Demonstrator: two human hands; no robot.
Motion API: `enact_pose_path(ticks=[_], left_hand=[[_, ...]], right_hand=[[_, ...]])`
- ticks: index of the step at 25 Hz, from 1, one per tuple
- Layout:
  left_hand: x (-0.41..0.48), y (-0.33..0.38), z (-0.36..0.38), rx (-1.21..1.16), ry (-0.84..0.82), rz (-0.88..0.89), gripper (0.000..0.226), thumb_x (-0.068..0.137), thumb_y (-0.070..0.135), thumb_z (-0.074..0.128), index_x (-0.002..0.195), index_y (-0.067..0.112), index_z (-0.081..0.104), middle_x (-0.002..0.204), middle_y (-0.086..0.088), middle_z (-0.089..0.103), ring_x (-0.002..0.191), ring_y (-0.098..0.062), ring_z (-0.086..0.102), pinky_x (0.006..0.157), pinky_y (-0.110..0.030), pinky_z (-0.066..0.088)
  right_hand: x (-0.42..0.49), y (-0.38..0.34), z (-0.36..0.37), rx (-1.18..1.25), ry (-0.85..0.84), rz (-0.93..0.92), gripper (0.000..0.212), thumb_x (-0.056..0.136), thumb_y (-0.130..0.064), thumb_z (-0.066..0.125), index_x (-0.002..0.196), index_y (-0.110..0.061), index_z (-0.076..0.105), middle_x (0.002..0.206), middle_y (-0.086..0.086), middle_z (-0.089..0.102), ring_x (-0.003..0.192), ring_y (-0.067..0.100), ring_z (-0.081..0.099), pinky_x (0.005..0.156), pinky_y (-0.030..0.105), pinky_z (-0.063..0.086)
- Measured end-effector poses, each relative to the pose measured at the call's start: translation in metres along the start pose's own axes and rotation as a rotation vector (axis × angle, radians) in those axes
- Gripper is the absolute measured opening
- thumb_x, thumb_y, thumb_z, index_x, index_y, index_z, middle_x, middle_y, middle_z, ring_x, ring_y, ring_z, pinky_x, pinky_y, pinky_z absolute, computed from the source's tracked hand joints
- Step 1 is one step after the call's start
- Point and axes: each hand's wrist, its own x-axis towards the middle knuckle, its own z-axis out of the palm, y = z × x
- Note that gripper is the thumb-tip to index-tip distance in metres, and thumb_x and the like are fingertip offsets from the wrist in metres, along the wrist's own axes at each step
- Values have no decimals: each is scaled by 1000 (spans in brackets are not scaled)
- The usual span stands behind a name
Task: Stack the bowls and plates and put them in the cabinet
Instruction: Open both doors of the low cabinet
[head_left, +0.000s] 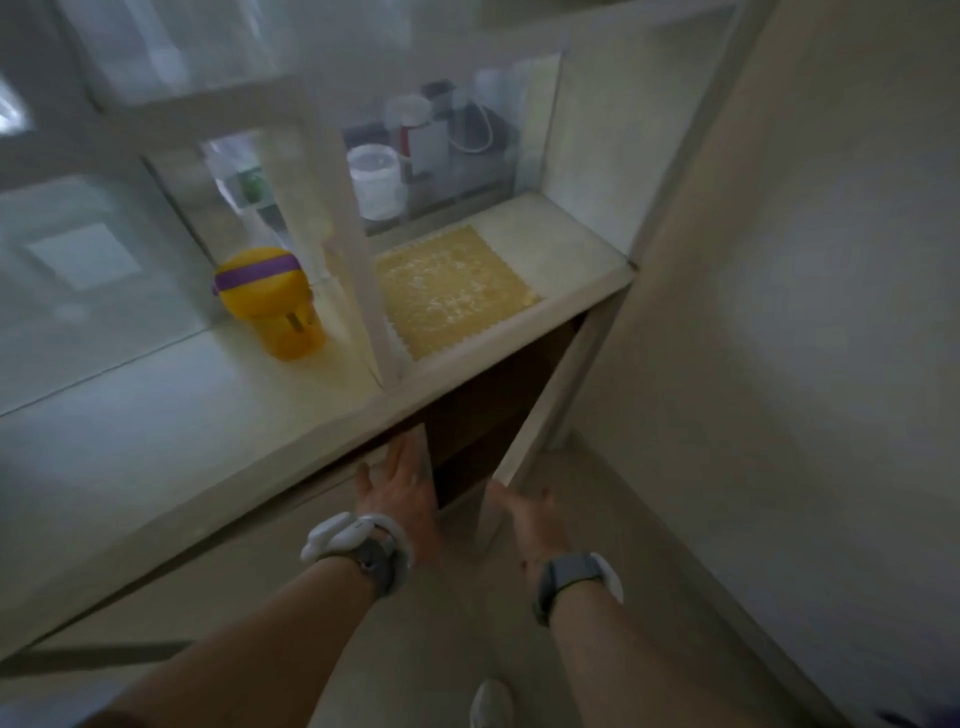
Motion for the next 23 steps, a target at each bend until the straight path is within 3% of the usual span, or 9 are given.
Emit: enact_pose_path(ticks=[4,9,12,15,20,21,22,23], left_hand=[[-20,13,13,69,-11,68,71,86,35,52,149,14,25,160,-7,-16,148,-26,-16,119,-55,2],[-37,14,35,156,-42,124,69,85,49,51,146,24,31,159,-5,-19,147,-24,-18,117,-55,1],[-45,16,34,160,-48,145,62,87,47,47,144,29,33,159,-5,-20,147,-24,-19,119,-55,2],[-45,17,34,157,-33,133,54,86,47,46,138,34,41,159,-4,-20,147,-26,-20,119,-56,6],[-37,23,32,113,-13,53,42,83,52,47,123,41,53,159,-3,-22,147,-25,-20,120,-54,1],[-35,25,33,96,-2,34,40,83,52,48,121,42,55,159,-3,-21,147,-25,-20,120,-53,1],[-35,26,33,74,12,18,39,82,52,48,119,42,55,159,-2,-21,147,-25,-20,120,-52,1],[-35,26,33,56,20,6,38,83,52,49,119,42,55,159,-2,-20,147,-25,-20,120,-51,1]], right_hand=[[-18,19,-54,61,130,-47,114,64,-58,76,153,-27,12,160,5,19,142,34,29,113,47,30],[-30,17,-102,81,313,-72,118,60,-54,78,153,-21,12,159,6,23,142,33,30,115,49,28],[-35,12,-137,25,435,-25,110,67,-67,63,153,-18,14,158,8,26,142,35,31,114,48,28],[-24,-3,-179,-9,494,28,110,61,-75,53,148,-12,30,148,12,43,128,37,47,107,47,37],[-10,-62,-248,-120,569,18,76,92,-58,39,140,0,41,144,20,46,132,33,45,110,41,36],[-1,-71,-262,-140,554,-4,69,96,-53,36,139,0,42,117,2,51,134,30,44,107,36,37],[4,-77,-269,-146,556,-19,63,98,-48,37,140,-2,41,135,28,14,133,27,46,101,35,40],[9,-83,-275,-174,596,-42,59,97,-45,40,141,-5,41,143,21,46,128,24,50,92,34,41]])
